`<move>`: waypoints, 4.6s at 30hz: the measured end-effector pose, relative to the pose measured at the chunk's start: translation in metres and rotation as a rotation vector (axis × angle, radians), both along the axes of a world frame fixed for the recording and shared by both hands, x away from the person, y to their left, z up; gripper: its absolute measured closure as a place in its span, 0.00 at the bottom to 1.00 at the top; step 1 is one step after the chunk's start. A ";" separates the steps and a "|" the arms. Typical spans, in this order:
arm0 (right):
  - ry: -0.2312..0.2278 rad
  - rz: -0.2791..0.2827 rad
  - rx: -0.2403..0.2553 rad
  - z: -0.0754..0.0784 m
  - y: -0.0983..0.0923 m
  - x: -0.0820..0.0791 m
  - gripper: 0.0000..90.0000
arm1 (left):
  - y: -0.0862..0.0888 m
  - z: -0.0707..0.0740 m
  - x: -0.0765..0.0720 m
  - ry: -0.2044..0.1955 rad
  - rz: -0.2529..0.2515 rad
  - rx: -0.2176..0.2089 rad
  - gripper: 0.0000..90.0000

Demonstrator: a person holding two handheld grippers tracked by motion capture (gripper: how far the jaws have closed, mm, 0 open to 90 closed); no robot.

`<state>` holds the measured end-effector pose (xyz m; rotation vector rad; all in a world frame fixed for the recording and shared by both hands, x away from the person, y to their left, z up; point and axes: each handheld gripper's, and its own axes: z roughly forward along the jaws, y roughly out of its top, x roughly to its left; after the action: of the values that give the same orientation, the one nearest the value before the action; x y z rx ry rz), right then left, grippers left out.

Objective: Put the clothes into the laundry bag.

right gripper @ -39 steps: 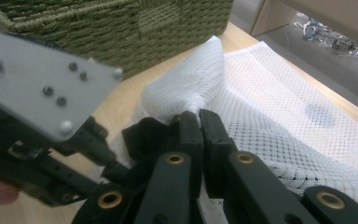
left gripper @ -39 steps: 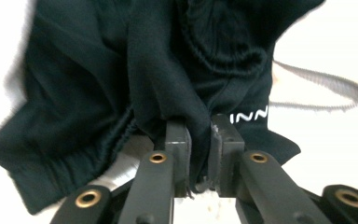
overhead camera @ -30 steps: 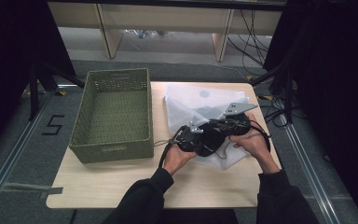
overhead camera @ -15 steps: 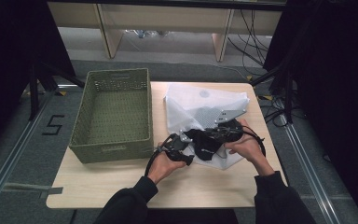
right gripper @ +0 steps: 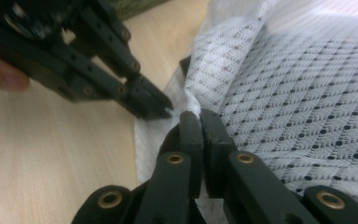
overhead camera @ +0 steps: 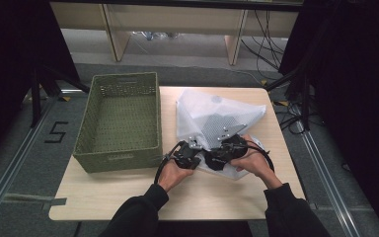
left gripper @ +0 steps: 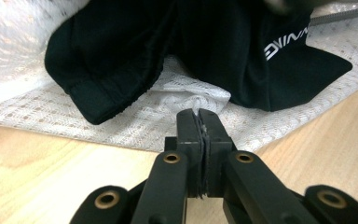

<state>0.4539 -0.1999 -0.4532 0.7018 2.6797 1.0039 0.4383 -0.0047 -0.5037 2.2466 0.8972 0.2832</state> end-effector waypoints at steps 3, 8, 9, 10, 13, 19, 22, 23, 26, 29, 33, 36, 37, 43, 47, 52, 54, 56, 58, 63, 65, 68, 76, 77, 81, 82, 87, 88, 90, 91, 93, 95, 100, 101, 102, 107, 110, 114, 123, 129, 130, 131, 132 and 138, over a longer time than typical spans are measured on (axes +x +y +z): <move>0.011 0.014 -0.021 -0.009 0.005 0.000 1.00 | 0.002 0.001 -0.004 -0.006 -0.008 0.015 0.99; -0.003 -0.001 -0.042 -0.019 0.009 0.005 1.00 | 0.005 0.001 -0.008 0.011 -0.028 0.003 1.00; -0.013 -0.010 -0.052 -0.020 0.010 0.006 1.00 | 0.005 0.001 -0.008 0.005 -0.022 0.001 1.00; -0.009 -0.025 -0.060 -0.020 0.010 0.006 1.00 | 0.006 0.001 -0.008 0.005 -0.036 0.014 1.00; -0.038 -0.041 -0.074 -0.020 0.008 0.009 1.00 | 0.006 0.000 -0.010 0.000 -0.033 0.012 1.00; -0.056 -0.108 -0.083 -0.019 0.001 0.024 1.00 | 0.012 -0.001 -0.017 0.003 -0.026 0.006 1.00; -0.063 -0.135 -0.086 -0.019 -0.004 0.034 1.00 | 0.015 -0.001 -0.020 0.012 -0.042 0.003 1.00; -0.058 -0.143 -0.083 -0.020 -0.005 0.036 1.00 | 0.017 -0.001 -0.020 -0.004 -0.045 0.005 1.00; -0.083 -0.159 -0.085 -0.019 -0.009 0.046 1.00 | 0.018 -0.001 -0.023 0.004 -0.043 0.001 1.00; -0.106 -0.194 -0.110 -0.018 -0.014 0.055 1.00 | 0.019 -0.001 -0.029 0.020 -0.060 -0.004 1.00; -0.113 -0.233 -0.110 -0.020 -0.024 0.066 1.00 | 0.019 -0.001 -0.034 0.020 -0.068 -0.014 1.00; -0.114 -0.241 -0.106 -0.019 -0.028 0.067 1.00 | 0.021 -0.001 -0.034 0.029 -0.070 -0.018 0.99; -0.118 -0.243 -0.103 -0.018 -0.028 0.066 1.00 | 0.020 -0.001 -0.035 0.032 -0.057 -0.030 0.98; -0.156 -0.186 -0.087 -0.004 -0.028 0.051 1.00 | 0.021 -0.001 -0.035 0.033 -0.074 -0.015 0.93; -0.172 -0.152 -0.062 0.011 -0.028 0.035 1.00 | 0.021 -0.001 -0.036 0.052 -0.070 -0.045 0.91; -0.173 -0.081 -0.050 0.021 -0.025 0.016 1.00 | 0.025 0.003 -0.036 0.077 -0.034 -0.129 0.82; -0.156 -0.042 -0.062 0.017 -0.020 0.011 1.00 | 0.029 0.008 -0.036 0.064 -0.032 -0.122 0.77; -0.129 -0.031 -0.088 0.008 -0.013 0.008 1.00 | 0.031 0.011 -0.036 0.073 -0.004 -0.125 0.70; -0.090 -0.001 -0.126 -0.006 -0.007 0.007 1.00 | 0.032 0.011 -0.035 0.067 0.020 -0.117 0.65; -0.066 0.049 -0.189 -0.028 0.002 0.008 1.00 | 0.031 0.007 -0.032 0.064 0.058 -0.094 0.49; -0.053 0.050 -0.185 -0.028 0.003 0.007 1.00 | 0.030 0.005 -0.030 0.064 0.065 -0.111 0.47; -0.072 0.058 -0.183 -0.028 0.002 0.008 1.00 | 0.028 0.003 -0.029 0.057 0.058 -0.091 0.47; -0.133 -0.052 -0.134 -0.024 0.005 0.007 0.83 | 0.031 0.003 -0.032 0.070 0.004 -0.096 0.98; -0.149 -0.058 -0.120 -0.022 0.006 0.007 0.81 | 0.032 0.003 -0.033 0.086 0.006 -0.130 0.98; -0.189 -0.085 -0.097 -0.021 0.017 0.013 0.75 | 0.035 0.004 -0.038 0.088 0.010 -0.126 0.98; -0.191 -0.096 -0.094 -0.021 0.020 0.014 0.76 | 0.036 0.004 -0.039 0.096 -0.002 -0.137 0.98; -0.188 -0.071 -0.099 -0.021 0.025 0.018 1.00 | 0.044 0.009 -0.047 0.066 -0.013 -0.068 0.96; -0.197 -0.064 -0.105 -0.022 0.024 0.019 1.00 | 0.046 0.010 -0.048 0.067 -0.010 -0.085 0.96; -0.160 -0.083 -0.086 -0.023 0.024 0.018 1.00 | 0.051 0.014 -0.051 0.067 0.002 -0.098 0.95; -0.163 -0.053 -0.085 -0.023 0.025 0.018 1.00 | 0.053 0.016 -0.052 0.052 0.002 -0.085 0.95; -0.154 -0.022 -0.064 -0.024 0.027 0.016 1.00 | 0.056 0.019 -0.055 0.045 -0.002 -0.046 0.93; -0.086 -0.006 -0.070 -0.025 0.032 0.008 1.00 | 0.056 0.019 -0.061 0.051 -0.026 0.006 0.90; -0.057 0.039 -0.141 -0.039 0.036 0.000 1.00 | 0.060 0.021 -0.071 0.062 -0.054 -0.001 0.80; -0.062 0.041 -0.139 -0.041 0.035 0.002 1.00 | 0.060 0.021 -0.071 0.062 -0.054 -0.001 0.77; -0.062 0.040 -0.129 -0.041 0.034 0.003 1.00 | 0.063 0.023 -0.073 0.047 -0.057 0.002 0.74; -0.078 0.014 -0.082 -0.036 0.029 0.003 0.93 | 0.068 0.026 -0.075 0.011 -0.035 -0.046 0.60; -0.079 -0.009 -0.045 -0.031 0.025 0.005 0.84 | 0.072 0.025 -0.076 -0.006 -0.029 -0.052 0.54; -0.100 -0.016 -0.003 -0.024 0.017 0.005 0.74 | 0.077 0.025 -0.076 -0.014 -0.028 -0.061 0.49; -0.091 -0.114 0.091 0.001 -0.010 0.000 0.65 | 0.088 0.032 -0.081 -0.051 -0.023 -0.121 0.41; -0.086 -0.129 0.114 0.004 -0.024 -0.004 0.61 | 0.093 0.035 -0.085 -0.084 -0.030 -0.137 0.37; -0.085 -0.135 0.121 0.004 -0.025 -0.005 0.60 | 0.093 0.035 -0.085 -0.078 -0.035 -0.152 0.36; -0.083 -0.139 0.123 0.004 -0.026 -0.005 0.59 | 0.095 0.035 -0.086 -0.085 -0.029 -0.144 0.36; -0.080 -0.142 0.119 0.005 -0.027 -0.006 0.59 | 0.096 0.035 -0.086 -0.082 -0.029 -0.157 0.35; -0.068 -0.174 0.126 0.004 -0.035 -0.008 0.54 | 0.102 0.036 -0.087 -0.088 -0.017 -0.171 0.33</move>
<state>0.4462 -0.2354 -0.4497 0.8915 2.4648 1.1358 0.3513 0.0969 -0.4681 2.0671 0.8234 0.2840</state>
